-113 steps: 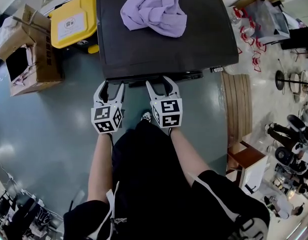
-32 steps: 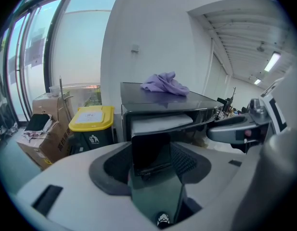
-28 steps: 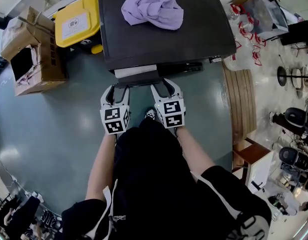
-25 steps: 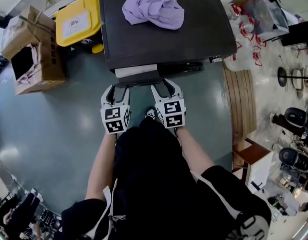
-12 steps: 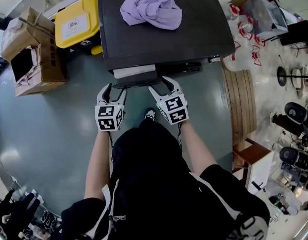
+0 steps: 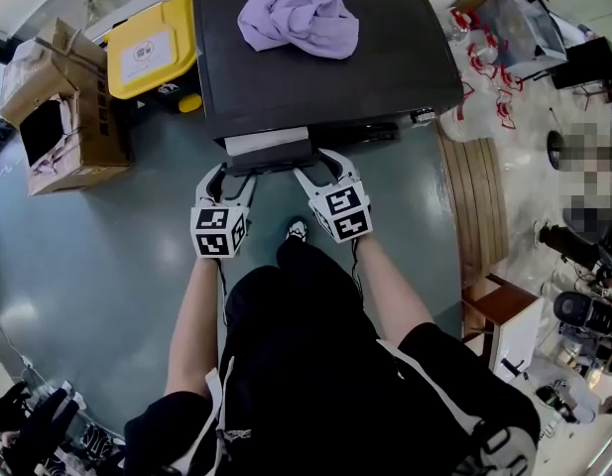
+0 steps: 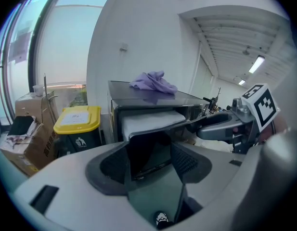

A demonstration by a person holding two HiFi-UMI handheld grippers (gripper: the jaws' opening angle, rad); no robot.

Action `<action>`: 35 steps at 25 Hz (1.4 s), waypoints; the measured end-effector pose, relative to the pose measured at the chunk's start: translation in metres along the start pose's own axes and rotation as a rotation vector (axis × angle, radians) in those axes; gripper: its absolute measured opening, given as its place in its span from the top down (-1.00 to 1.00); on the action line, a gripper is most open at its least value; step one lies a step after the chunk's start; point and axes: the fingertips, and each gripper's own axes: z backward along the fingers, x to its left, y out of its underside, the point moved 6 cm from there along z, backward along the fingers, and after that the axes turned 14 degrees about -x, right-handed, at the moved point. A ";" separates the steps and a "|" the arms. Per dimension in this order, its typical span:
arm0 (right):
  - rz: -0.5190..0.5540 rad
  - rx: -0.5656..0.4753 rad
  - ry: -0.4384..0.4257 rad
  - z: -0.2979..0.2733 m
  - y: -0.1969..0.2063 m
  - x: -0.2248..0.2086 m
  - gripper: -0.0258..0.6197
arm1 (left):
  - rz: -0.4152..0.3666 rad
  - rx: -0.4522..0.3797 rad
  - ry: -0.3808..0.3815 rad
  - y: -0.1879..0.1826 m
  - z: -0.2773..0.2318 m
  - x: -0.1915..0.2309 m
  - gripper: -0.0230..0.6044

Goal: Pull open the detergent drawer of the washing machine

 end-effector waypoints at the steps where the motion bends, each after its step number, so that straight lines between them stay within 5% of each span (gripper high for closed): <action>1: -0.002 0.001 0.006 0.000 0.000 0.000 0.23 | 0.011 -0.001 -0.007 0.000 0.000 0.000 0.10; 35: -0.018 0.024 0.058 0.032 0.015 0.023 0.22 | 0.027 0.005 -0.051 0.013 0.035 -0.023 0.10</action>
